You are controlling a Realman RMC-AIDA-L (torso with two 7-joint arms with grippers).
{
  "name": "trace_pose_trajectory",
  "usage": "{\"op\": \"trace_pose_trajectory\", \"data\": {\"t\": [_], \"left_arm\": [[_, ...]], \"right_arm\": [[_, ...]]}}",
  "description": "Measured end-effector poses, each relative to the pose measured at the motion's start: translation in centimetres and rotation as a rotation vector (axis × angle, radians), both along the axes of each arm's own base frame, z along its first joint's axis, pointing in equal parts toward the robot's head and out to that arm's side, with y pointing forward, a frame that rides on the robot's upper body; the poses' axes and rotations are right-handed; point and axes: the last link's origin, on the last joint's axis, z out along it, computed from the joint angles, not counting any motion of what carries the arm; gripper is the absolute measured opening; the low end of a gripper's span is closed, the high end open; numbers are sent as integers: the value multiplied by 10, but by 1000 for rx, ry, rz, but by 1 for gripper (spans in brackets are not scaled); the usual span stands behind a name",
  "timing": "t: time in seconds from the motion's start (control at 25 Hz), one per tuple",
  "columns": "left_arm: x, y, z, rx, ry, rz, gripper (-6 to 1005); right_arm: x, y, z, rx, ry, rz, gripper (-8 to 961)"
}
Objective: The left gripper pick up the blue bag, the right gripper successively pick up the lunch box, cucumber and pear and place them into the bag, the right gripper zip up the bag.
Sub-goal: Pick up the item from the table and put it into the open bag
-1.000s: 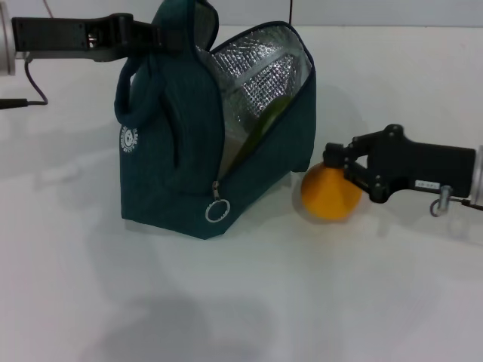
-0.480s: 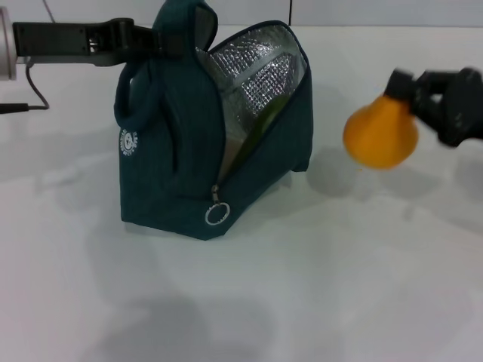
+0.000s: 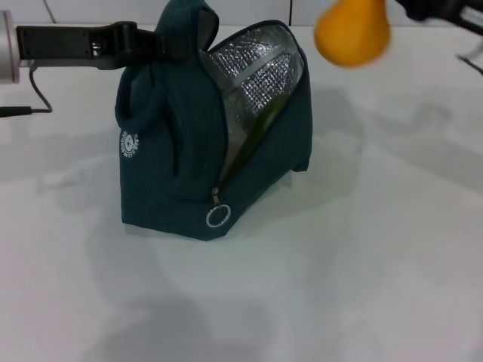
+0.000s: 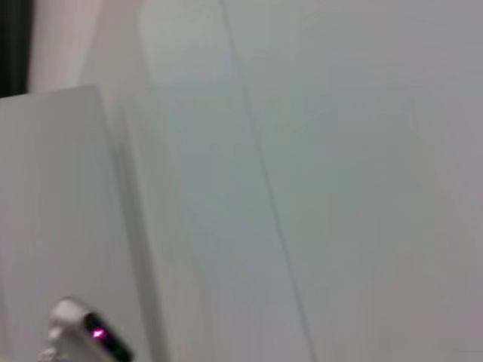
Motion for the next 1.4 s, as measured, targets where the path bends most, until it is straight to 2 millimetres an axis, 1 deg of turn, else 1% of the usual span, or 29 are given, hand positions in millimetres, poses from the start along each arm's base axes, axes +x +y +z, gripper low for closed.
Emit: {"op": "trace_pose_trajectory", "data": {"t": [0.08,0.2,0.32,0.44,0.64,0.8,1.0,1.36,1.4], "left_arm": [[1,1,-1,-1,-1,-3,79],[2,2,-5,-9,-9,-8,80],[2,3,-7,-16,-14,-9,80],[1,2,-8,-17,-15,-10,81],[1,3,-8,-16,-16,-10,81],[2,3,-8,-16,-16,-12,82],[2,3,-8,-17,-16,-13,83],[3,3,-8,-18,-18,-14,84],[3,3,-8,-18,-18,-14,84]], "right_arm": [[-15,11,-6,-1,-5,-5,48],[-35,21,-17,-19,-9,3,56],[-51,27,-32,-58,-33,15,64],[-60,26,-46,-91,-78,31,72],[-64,23,-63,-118,-123,39,85],[-68,21,-72,-116,-158,58,96],[-74,25,-76,-108,-161,43,110],[-71,25,-75,-109,-140,21,134],[-70,25,-75,-109,-140,19,165]]}}
